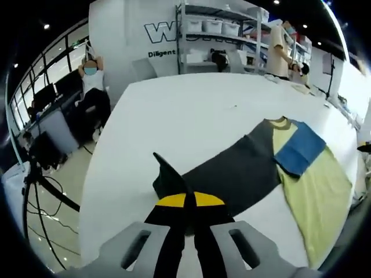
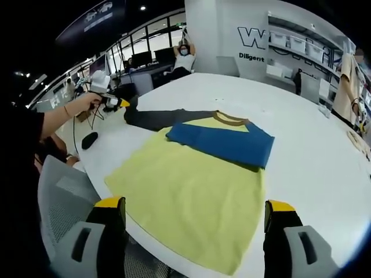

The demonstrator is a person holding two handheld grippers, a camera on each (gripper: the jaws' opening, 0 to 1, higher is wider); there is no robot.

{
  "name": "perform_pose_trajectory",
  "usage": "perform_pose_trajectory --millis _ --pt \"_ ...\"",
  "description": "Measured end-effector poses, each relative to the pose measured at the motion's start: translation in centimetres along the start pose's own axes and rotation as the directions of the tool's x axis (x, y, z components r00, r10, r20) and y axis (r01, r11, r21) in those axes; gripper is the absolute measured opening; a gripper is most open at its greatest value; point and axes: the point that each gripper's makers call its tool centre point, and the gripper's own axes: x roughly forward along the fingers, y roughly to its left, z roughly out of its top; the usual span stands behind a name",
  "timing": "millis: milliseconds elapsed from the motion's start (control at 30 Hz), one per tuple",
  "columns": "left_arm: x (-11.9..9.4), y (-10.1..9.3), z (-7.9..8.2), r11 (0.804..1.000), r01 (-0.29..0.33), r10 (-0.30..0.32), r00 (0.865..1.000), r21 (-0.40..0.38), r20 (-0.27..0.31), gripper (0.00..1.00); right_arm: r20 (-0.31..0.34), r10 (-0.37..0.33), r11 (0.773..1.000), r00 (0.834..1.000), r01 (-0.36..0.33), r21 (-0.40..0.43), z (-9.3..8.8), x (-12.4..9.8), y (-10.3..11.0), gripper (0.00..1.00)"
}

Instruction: Fold the garment on the visible template until the final outline fits inside the template.

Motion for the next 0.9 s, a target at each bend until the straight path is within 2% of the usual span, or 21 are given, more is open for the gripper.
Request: perform_pose_trajectory --millis 133,167,300,367,533,833,900 --pt "0.0 -2.2 1.9 0.998 0.063 -0.064 0.997 0.028 0.036 0.02 0.0 -0.001 1.0 1.0 0.001 0.007 -0.1 0.0 -0.1 0.99" --pt "0.0 -3.0 2.1 0.996 0.093 -0.093 0.995 0.009 0.028 0.02 0.001 -0.004 1.0 1.0 0.004 0.008 0.0 -0.1 -0.2 0.99" --pt "0.2 -4.4 3.0 0.994 0.108 -0.109 0.994 0.034 0.022 0.02 0.002 -0.002 1.0 1.0 0.002 0.012 0.0 -0.1 -0.2 0.99" --pt "0.3 -5.5 3.7 0.989 0.144 -0.145 0.989 0.026 0.04 0.02 -0.008 -0.001 1.0 1.0 0.001 0.006 -0.2 0.0 -0.1 0.99" --pt "0.4 -7.3 4.9 0.984 0.176 -0.177 0.983 0.031 0.052 0.02 -0.01 0.006 1.0 1.0 -0.006 0.003 -0.3 0.0 0.1 0.99" --pt "0.9 -11.4 6.9 0.968 0.244 -0.248 0.966 0.051 0.079 0.02 -0.021 0.021 1.0 1.0 -0.021 -0.01 -0.5 0.1 0.4 0.99" --pt "1.2 -12.8 7.3 0.961 0.268 -0.272 0.959 0.065 0.076 0.02 -0.018 0.021 1.0 1.0 -0.021 -0.008 -0.5 0.0 0.3 0.99"
